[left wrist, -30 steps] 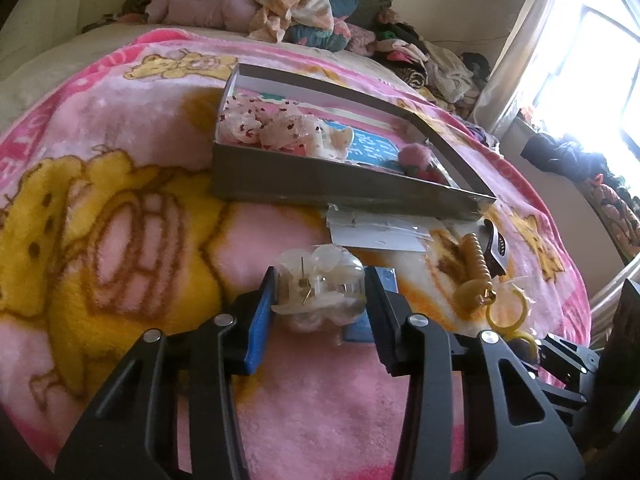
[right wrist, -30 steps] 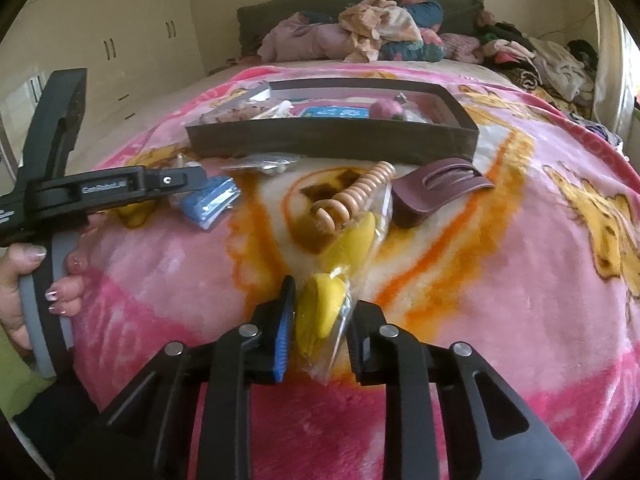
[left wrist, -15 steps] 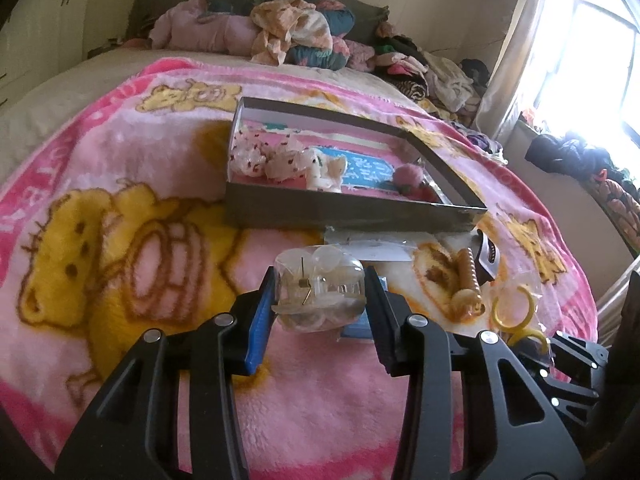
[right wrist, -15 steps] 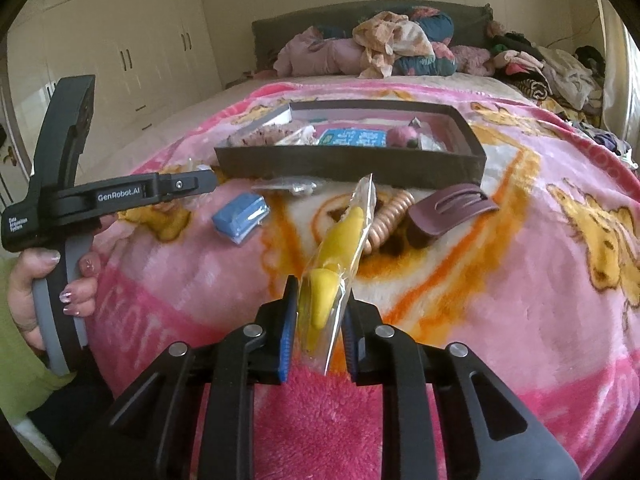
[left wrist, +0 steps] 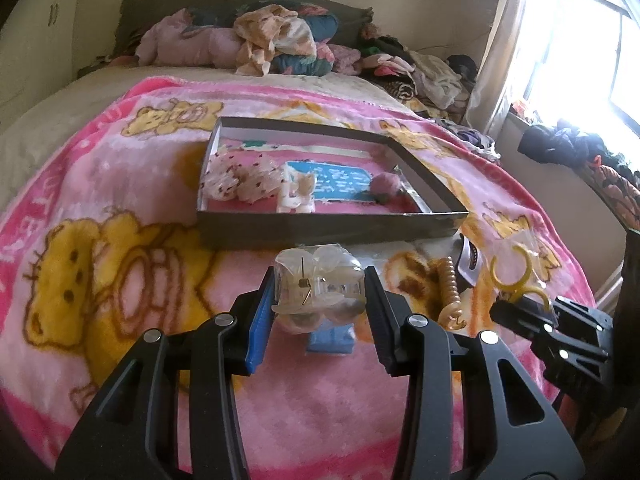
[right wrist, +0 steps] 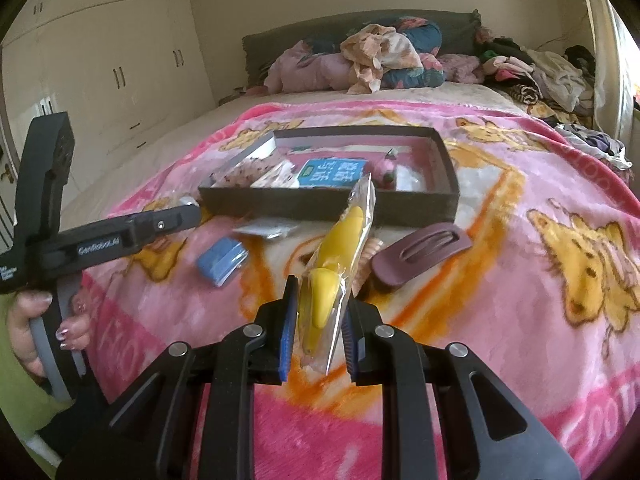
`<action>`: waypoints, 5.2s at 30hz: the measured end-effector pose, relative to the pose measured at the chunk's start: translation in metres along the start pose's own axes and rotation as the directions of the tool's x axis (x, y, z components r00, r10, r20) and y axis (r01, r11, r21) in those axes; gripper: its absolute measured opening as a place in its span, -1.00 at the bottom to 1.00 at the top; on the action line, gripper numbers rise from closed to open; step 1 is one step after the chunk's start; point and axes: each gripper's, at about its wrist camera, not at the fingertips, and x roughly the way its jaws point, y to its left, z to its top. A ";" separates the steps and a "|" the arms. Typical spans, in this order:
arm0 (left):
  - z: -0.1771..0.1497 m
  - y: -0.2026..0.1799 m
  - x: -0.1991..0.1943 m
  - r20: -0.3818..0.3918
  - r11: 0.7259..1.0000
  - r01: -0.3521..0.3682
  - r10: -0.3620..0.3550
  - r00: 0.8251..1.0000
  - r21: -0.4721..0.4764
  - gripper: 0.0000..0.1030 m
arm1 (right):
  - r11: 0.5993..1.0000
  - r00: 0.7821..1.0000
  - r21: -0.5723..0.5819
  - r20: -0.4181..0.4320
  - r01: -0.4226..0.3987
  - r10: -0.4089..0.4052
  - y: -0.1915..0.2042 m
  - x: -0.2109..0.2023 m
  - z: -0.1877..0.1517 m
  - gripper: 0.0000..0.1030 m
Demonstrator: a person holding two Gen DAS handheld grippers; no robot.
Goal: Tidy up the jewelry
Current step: 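Carry the clear claw over the tray with the left tool while the right tool carries the bangle bag there, then open the right tool to drop the bangle bag while the left tool releases the claw in the tray, then move both tools back toward the blue box and spiral hair tie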
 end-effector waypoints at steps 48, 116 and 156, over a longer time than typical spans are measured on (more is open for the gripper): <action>0.076 -0.070 0.086 -0.008 0.992 -0.001 0.002 1.000 0.125 -0.35 | 0.996 0.994 0.032 0.064 0.088 -0.090 -0.092 0.033 0.087 -0.62; 0.070 -0.050 0.115 -0.066 0.993 -0.091 0.096 0.993 0.079 0.21 | 0.991 0.991 0.005 0.018 0.133 -0.133 -0.113 0.069 0.095 0.35; 0.050 -0.051 0.021 0.098 0.992 -0.121 0.116 0.988 0.047 0.78 | 0.987 0.977 -0.024 0.149 0.158 -0.153 -0.070 -0.022 0.070 0.77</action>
